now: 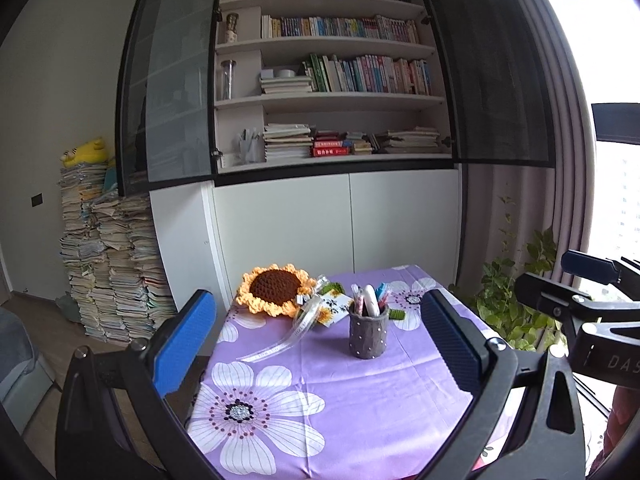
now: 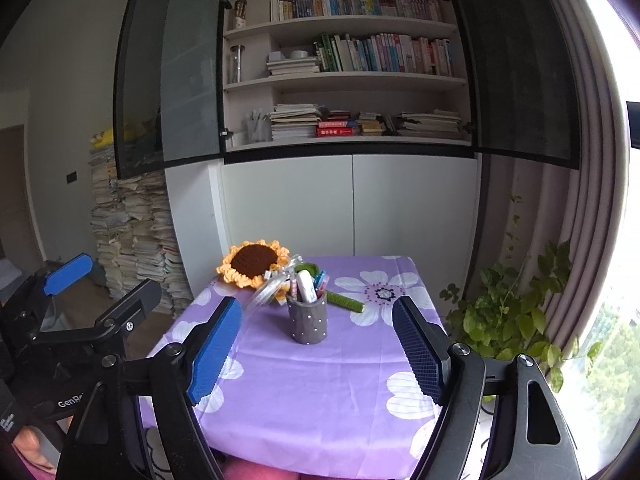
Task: Organize stationery
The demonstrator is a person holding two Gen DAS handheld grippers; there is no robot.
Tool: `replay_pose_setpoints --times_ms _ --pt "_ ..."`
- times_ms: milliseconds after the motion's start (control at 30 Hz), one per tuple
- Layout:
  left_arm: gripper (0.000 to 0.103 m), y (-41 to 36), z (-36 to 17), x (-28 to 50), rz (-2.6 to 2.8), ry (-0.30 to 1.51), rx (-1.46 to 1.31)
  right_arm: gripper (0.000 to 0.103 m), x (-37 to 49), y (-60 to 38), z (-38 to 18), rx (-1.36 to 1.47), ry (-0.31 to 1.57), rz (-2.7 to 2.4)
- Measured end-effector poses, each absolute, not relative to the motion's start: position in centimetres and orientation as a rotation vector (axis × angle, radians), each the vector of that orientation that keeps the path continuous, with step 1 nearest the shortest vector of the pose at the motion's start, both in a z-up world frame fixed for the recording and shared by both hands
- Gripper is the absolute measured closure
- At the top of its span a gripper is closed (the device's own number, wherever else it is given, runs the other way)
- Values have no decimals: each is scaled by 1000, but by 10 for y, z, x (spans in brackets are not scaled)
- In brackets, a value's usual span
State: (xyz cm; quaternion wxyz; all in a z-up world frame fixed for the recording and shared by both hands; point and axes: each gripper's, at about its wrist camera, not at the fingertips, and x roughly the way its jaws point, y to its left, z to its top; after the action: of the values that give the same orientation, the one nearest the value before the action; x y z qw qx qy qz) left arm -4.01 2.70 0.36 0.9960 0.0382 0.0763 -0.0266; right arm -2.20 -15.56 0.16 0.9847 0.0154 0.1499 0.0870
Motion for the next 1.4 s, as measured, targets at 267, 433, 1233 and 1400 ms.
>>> replay_pose_setpoints --times_ms 267,433,1233,1400 --pt "1 30 26 -61 -31 98 74 19 -46 -152 21 -17 212 128" --pt "1 30 32 -67 -53 83 59 12 -58 -152 34 -22 158 108" --pt "1 21 33 -67 -44 57 84 12 -54 -163 38 31 138 88" --pt "1 19 32 -69 -45 53 95 12 -55 -162 37 29 134 92"
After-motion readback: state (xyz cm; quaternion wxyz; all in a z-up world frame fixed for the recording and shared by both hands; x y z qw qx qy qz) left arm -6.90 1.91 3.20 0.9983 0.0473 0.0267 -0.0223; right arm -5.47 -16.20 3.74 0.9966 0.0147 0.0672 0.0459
